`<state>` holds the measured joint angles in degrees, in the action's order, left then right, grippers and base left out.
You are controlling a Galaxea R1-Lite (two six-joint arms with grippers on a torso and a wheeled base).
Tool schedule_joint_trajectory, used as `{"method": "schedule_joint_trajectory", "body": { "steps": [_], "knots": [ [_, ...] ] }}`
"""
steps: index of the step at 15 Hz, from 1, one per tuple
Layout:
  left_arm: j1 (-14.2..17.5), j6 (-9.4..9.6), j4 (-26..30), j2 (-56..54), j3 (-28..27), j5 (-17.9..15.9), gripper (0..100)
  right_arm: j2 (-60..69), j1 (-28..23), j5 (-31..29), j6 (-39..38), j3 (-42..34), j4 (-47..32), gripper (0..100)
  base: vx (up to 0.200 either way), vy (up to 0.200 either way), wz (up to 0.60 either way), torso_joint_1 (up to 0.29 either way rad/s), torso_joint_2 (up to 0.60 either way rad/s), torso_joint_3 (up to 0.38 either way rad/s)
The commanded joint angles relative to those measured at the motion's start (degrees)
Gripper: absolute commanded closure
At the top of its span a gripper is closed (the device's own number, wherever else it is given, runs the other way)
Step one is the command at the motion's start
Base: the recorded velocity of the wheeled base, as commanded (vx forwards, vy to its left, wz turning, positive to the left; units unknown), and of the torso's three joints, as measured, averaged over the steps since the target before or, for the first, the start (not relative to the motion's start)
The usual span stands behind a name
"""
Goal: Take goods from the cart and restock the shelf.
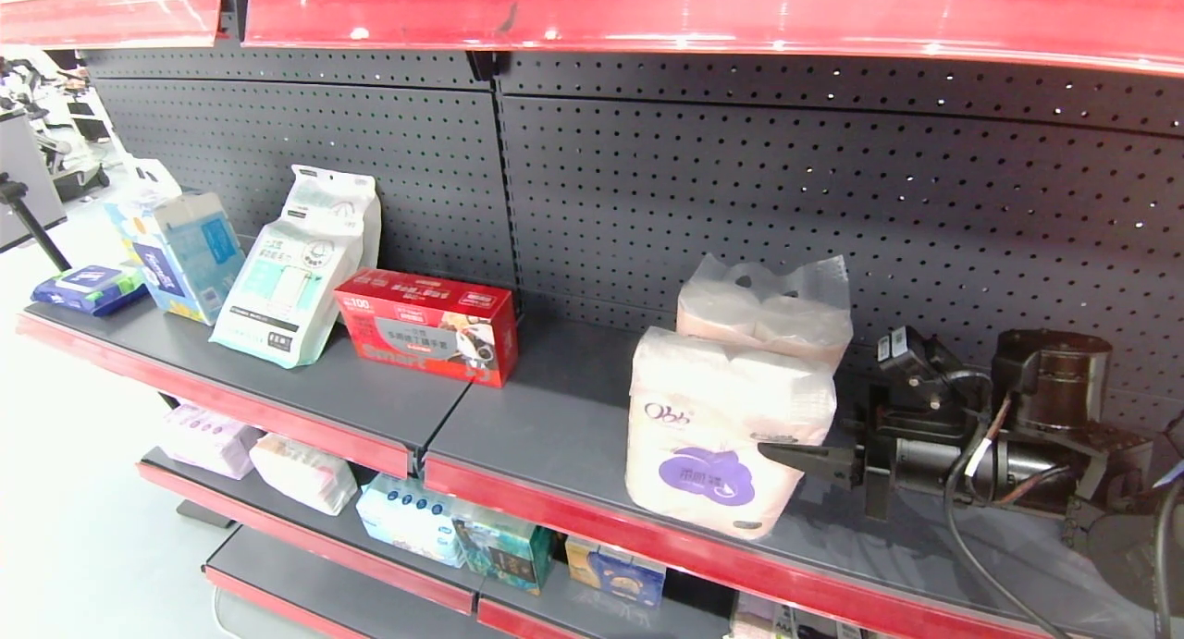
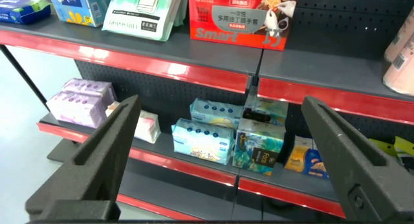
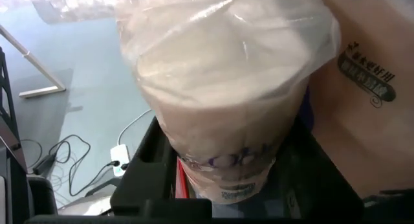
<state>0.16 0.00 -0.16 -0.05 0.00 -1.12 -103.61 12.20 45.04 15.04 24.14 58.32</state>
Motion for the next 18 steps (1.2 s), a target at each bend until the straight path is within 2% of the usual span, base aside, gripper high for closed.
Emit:
{"method": "schedule_joint_trajectory", "body": {
  "steps": [1, 18],
  "knots": [
    [0.02, 0.0, -0.02, 0.05, 0.0, -0.02, 0, -0.02, 0.01, 0.04, 0.07, -0.06, -0.05, 100, 0.0, 0.0, 0.0, 0.0, 0.0, 0.0],
    [0.02, 0.0, -0.02, 0.05, 0.0, -0.02, 0, 2.8, -1.04, 0.13, 0.16, -3.4, -0.14, 100, 0.0, 0.0, 0.0, 0.0, 0.0, 0.0]
  ]
}}
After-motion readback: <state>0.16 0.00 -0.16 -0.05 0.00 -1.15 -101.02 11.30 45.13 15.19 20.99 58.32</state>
